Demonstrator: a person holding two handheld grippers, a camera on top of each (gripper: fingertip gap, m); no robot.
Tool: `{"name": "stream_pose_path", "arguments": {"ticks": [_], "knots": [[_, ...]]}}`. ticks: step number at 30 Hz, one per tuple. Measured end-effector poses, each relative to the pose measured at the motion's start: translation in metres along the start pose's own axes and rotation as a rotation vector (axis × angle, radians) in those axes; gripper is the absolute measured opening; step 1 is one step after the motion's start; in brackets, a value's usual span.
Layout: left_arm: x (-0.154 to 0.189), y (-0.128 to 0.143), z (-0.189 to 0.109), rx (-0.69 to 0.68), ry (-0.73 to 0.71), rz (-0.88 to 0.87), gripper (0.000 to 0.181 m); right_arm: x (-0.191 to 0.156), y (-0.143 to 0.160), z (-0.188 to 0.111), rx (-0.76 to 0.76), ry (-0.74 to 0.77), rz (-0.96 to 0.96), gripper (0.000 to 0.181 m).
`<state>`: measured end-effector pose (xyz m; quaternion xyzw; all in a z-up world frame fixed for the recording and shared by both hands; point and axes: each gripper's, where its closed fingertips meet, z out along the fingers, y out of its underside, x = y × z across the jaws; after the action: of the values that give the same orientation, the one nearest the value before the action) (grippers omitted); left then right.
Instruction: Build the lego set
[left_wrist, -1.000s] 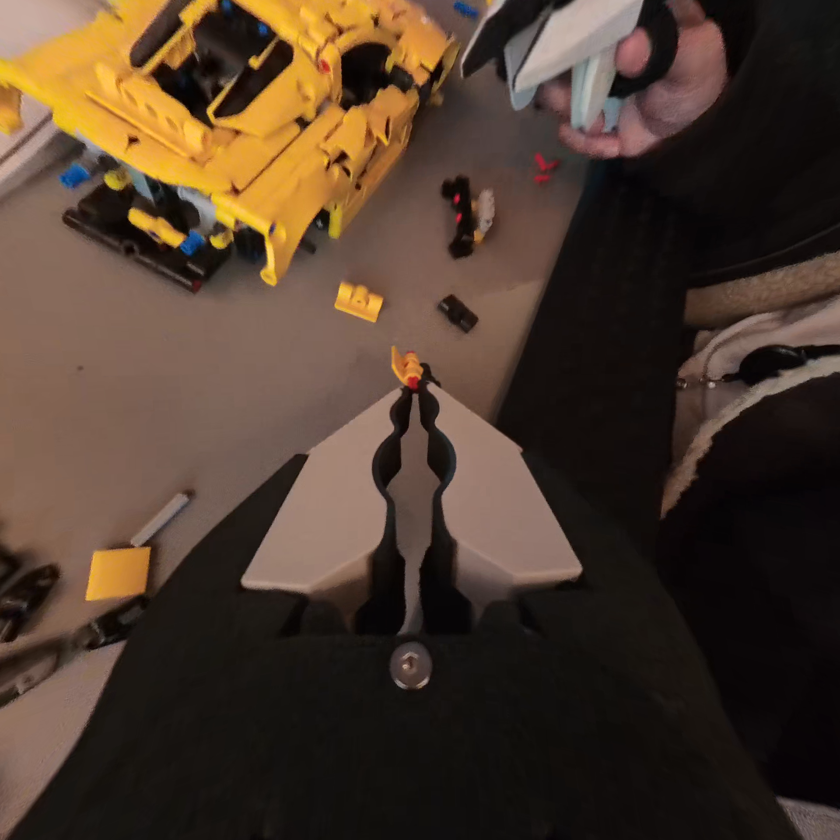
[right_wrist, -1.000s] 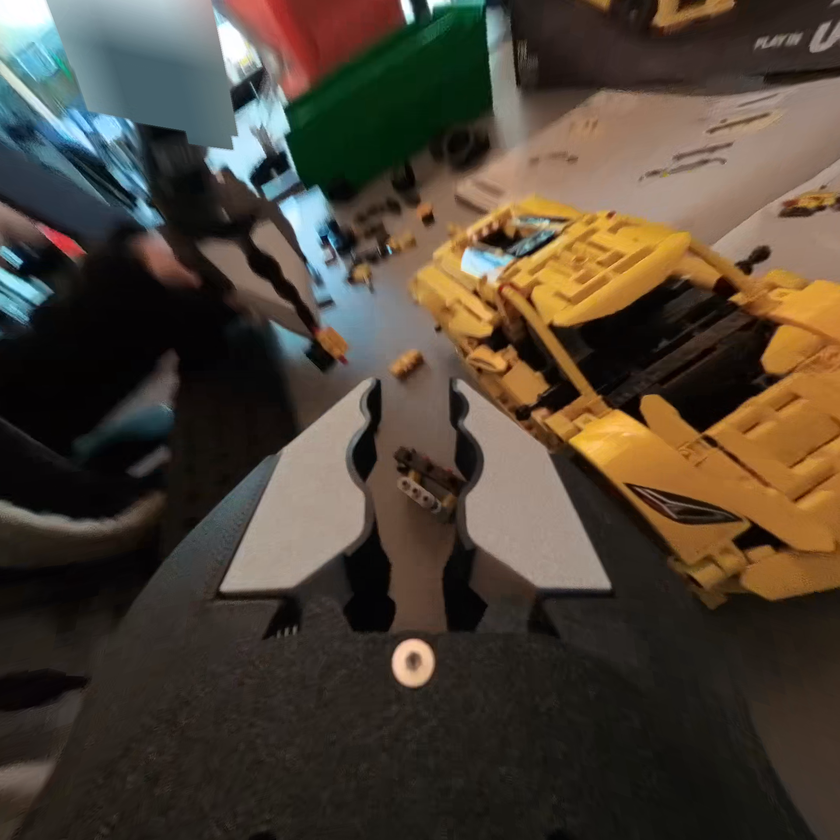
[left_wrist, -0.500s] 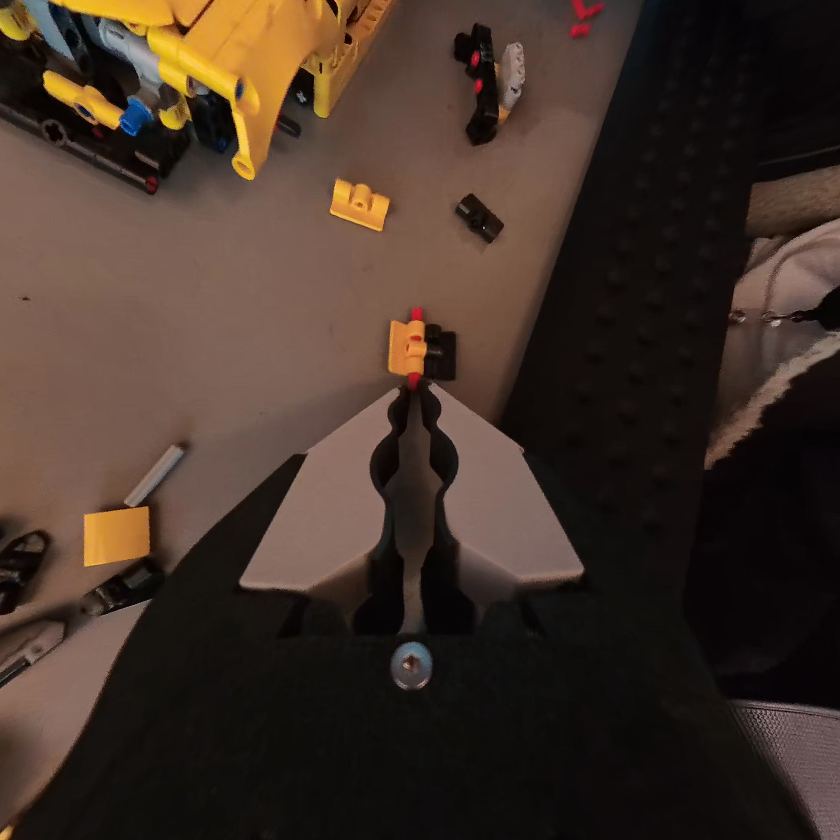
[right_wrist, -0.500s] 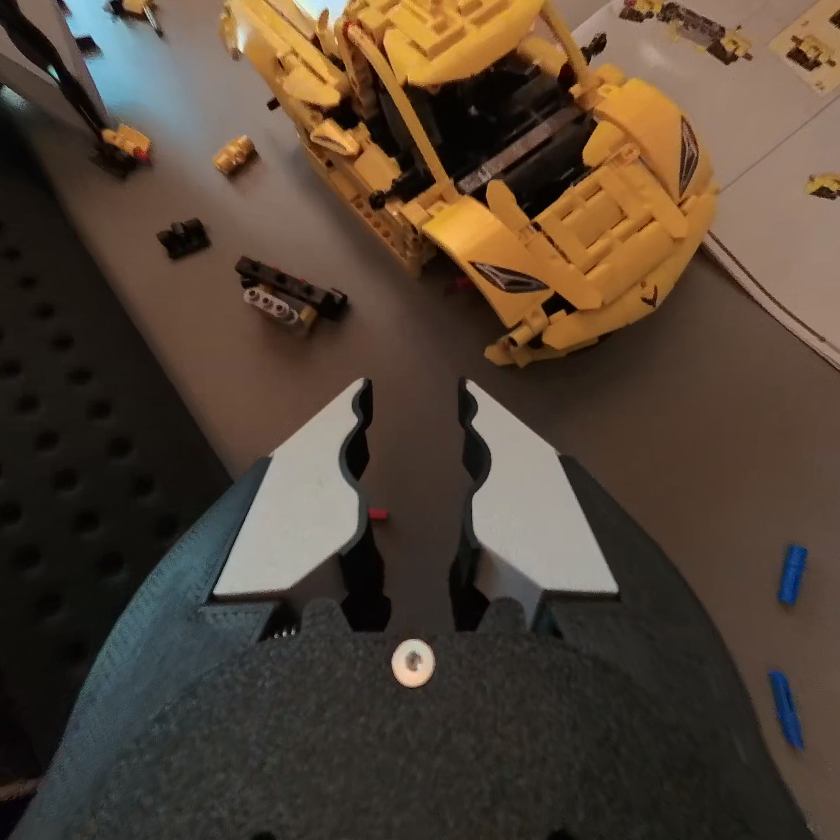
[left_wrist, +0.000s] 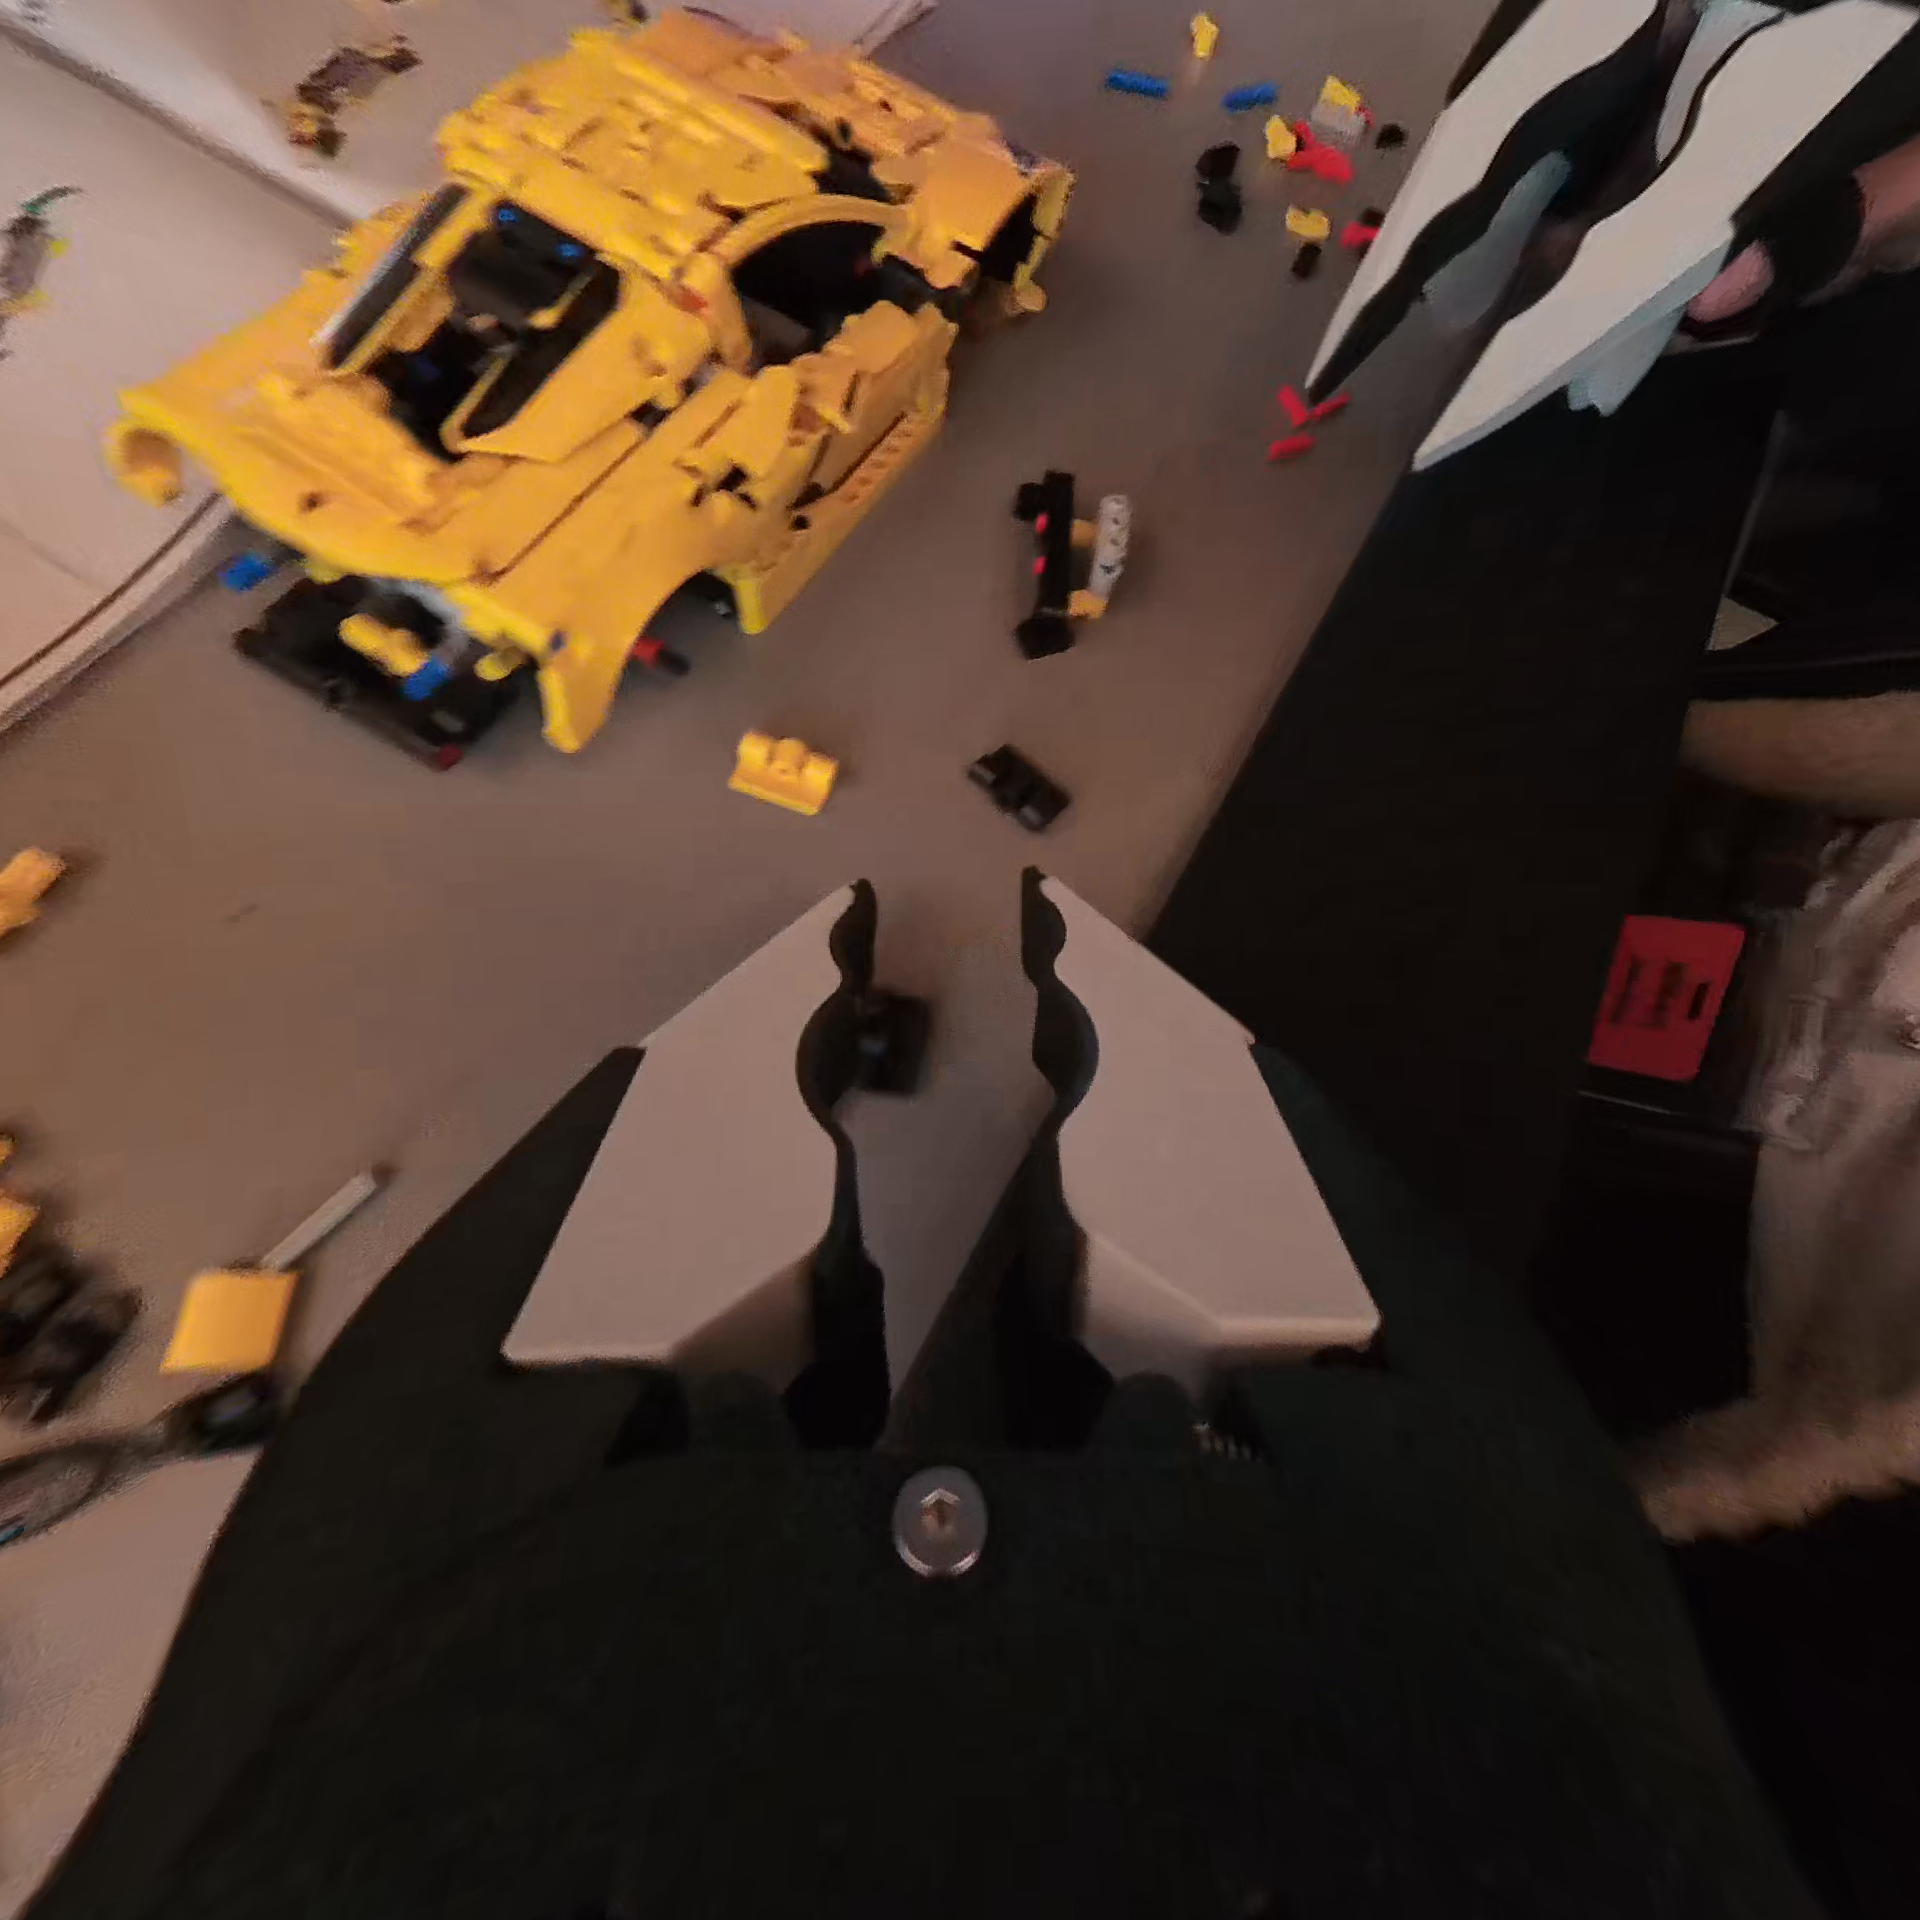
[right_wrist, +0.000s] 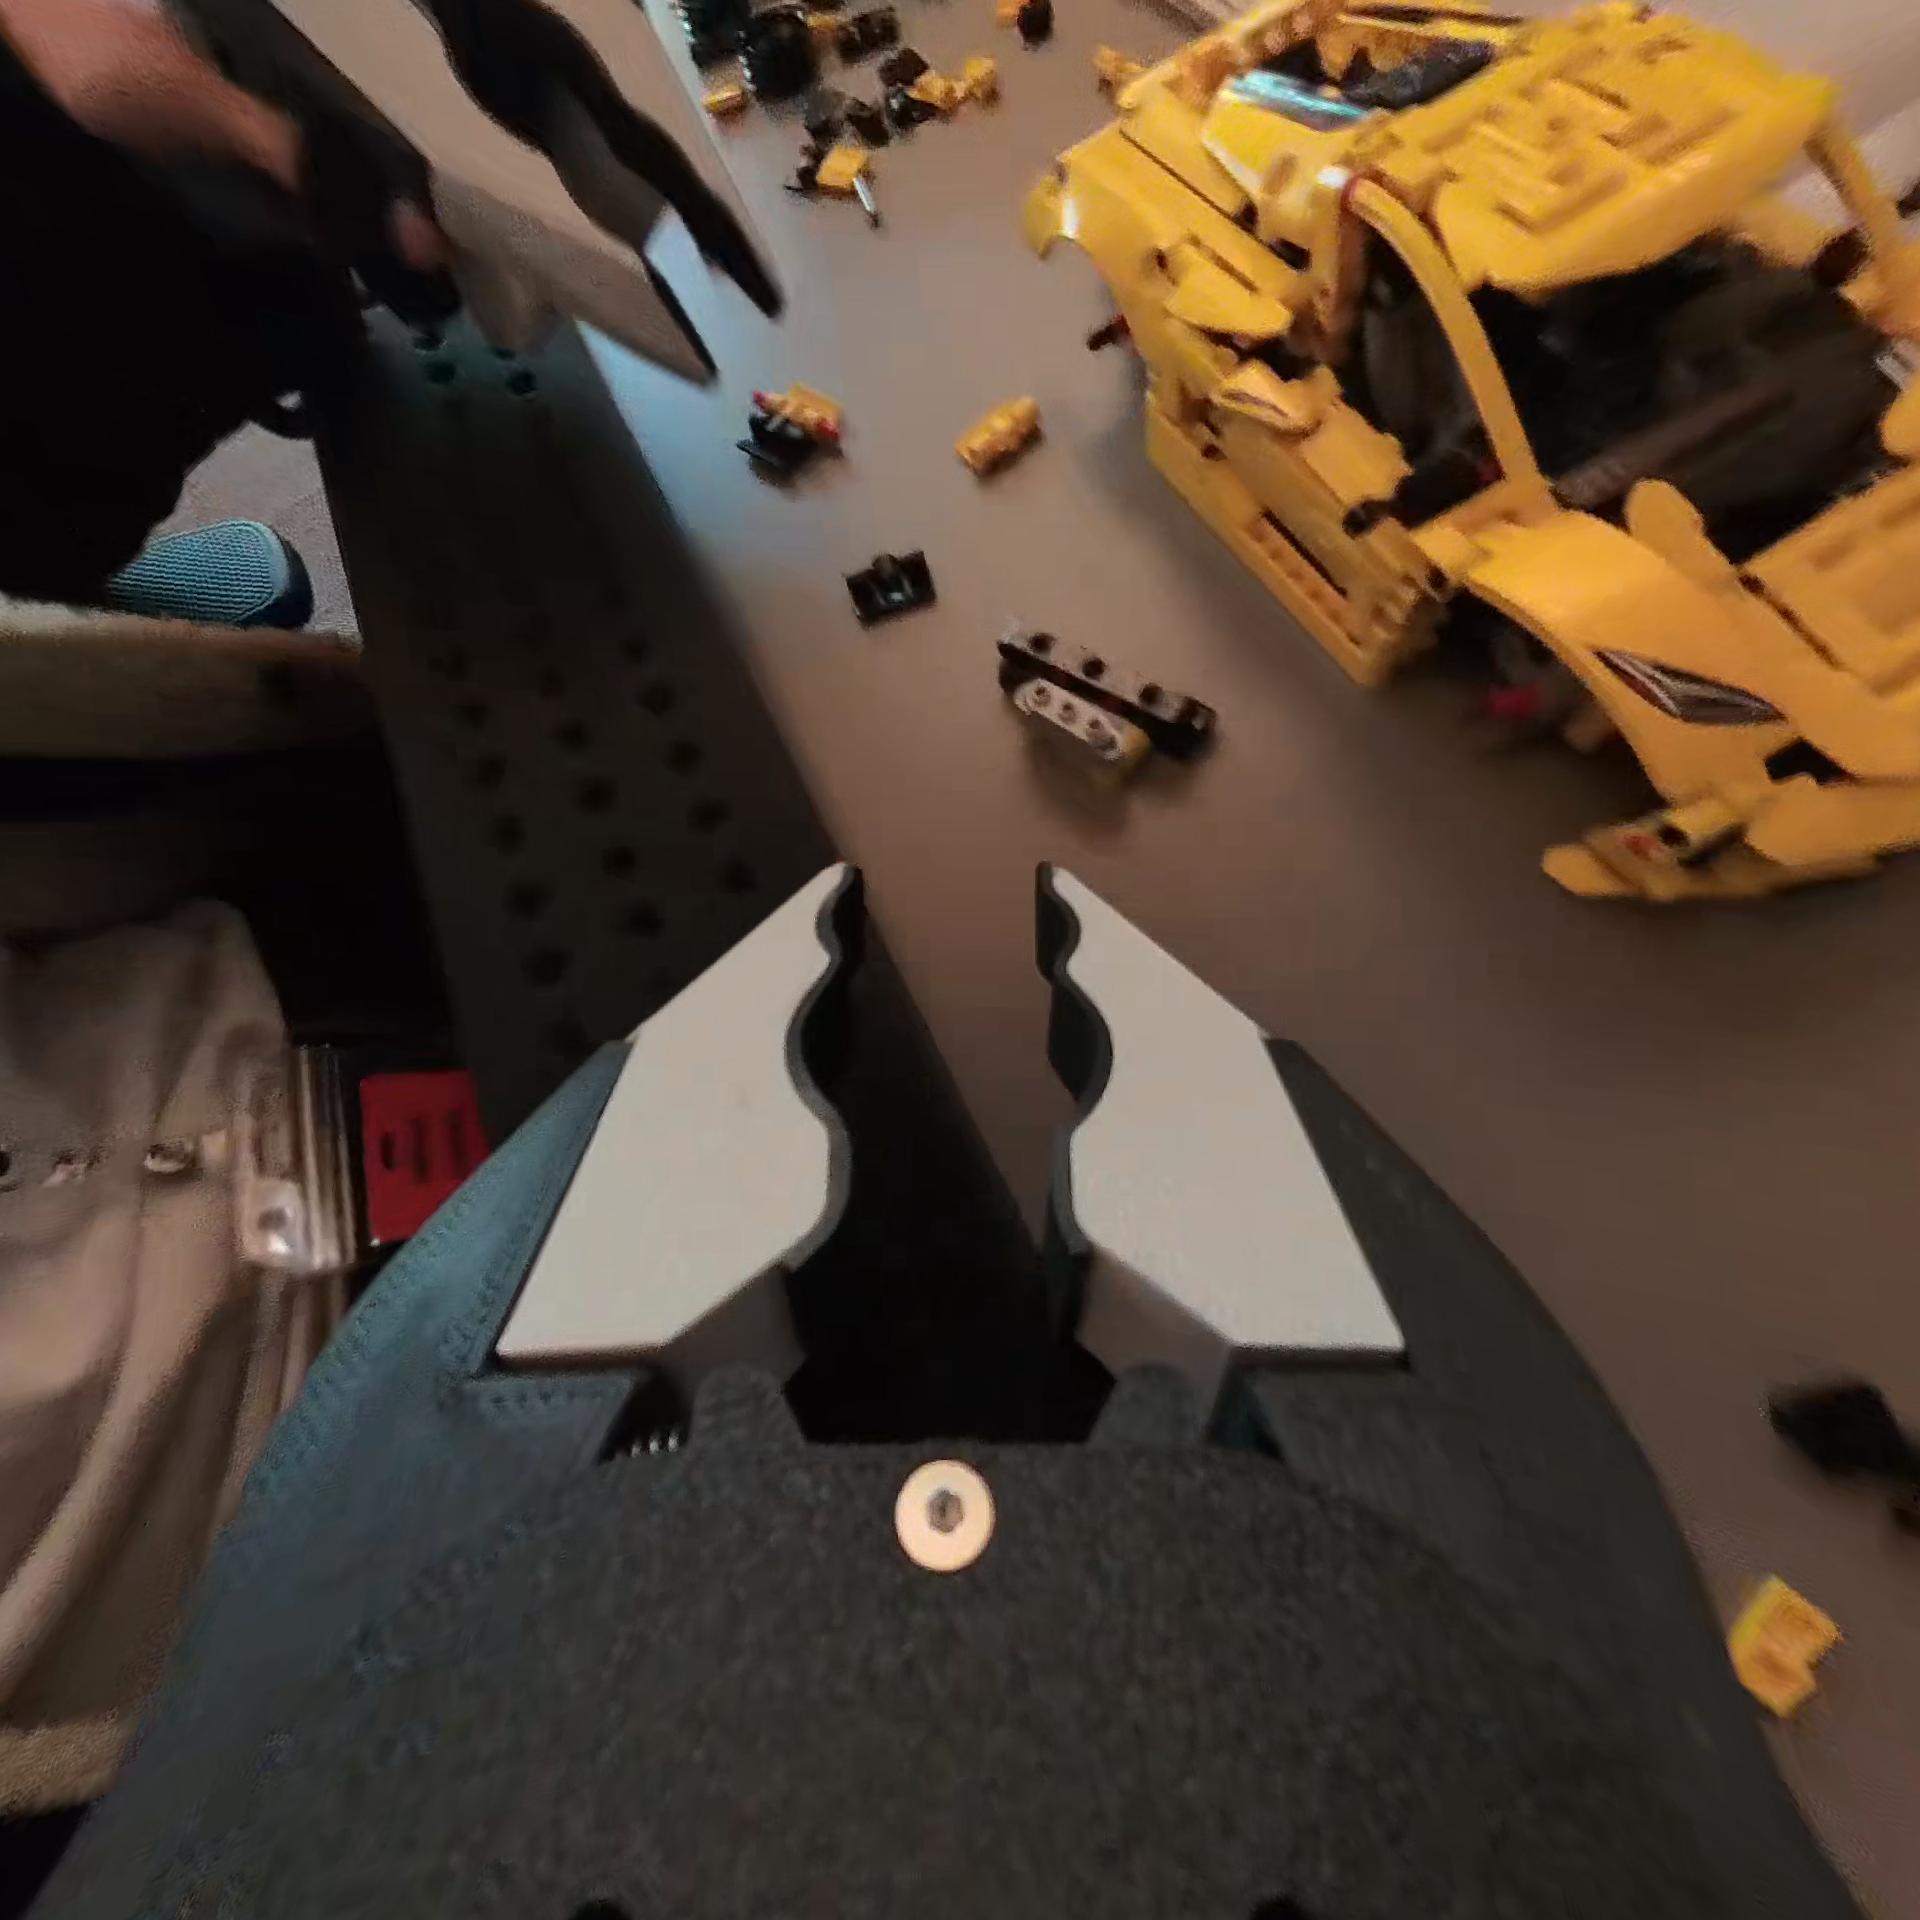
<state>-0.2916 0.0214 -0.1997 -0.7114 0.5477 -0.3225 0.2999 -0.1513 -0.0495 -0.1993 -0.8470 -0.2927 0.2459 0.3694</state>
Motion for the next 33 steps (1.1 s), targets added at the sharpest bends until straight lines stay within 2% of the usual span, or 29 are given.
{"name": "stream_pose_path", "arguments": {"ticks": [5,9,12,23,28,31,33], "knots": [[0.01,0.011,0.046,-0.17,-0.072,-0.018,0.027,-0.006,-0.012,0.008,0.095,0.037,-0.052,0.029],[0.013,0.002,0.057,-0.171,-0.096,-0.076,0.023,-0.002,-0.026,-0.007,0.228,0.072,-0.077,0.024],[0.015,0.005,0.063,-0.212,-0.112,-0.069,0.023,-0.003,-0.026,-0.008,0.24,0.03,-0.047,0.025],[0.018,0.006,0.064,-0.231,-0.112,-0.074,0.013,-0.005,-0.022,-0.003,0.212,0.011,-0.056,0.025],[0.012,0.008,0.054,-0.232,-0.11,-0.062,0.014,-0.005,-0.021,-0.002,0.205,0.004,-0.051,0.025],[0.017,0.002,0.041,-0.188,-0.028,0.048,0.016,-0.006,-0.021,-0.002,0.203,0.002,-0.052,0.025],[0.025,0.002,0.031,-0.148,0.064,0.174,0.025,-0.006,-0.021,-0.002,0.199,-0.001,-0.053,0.025]]}}
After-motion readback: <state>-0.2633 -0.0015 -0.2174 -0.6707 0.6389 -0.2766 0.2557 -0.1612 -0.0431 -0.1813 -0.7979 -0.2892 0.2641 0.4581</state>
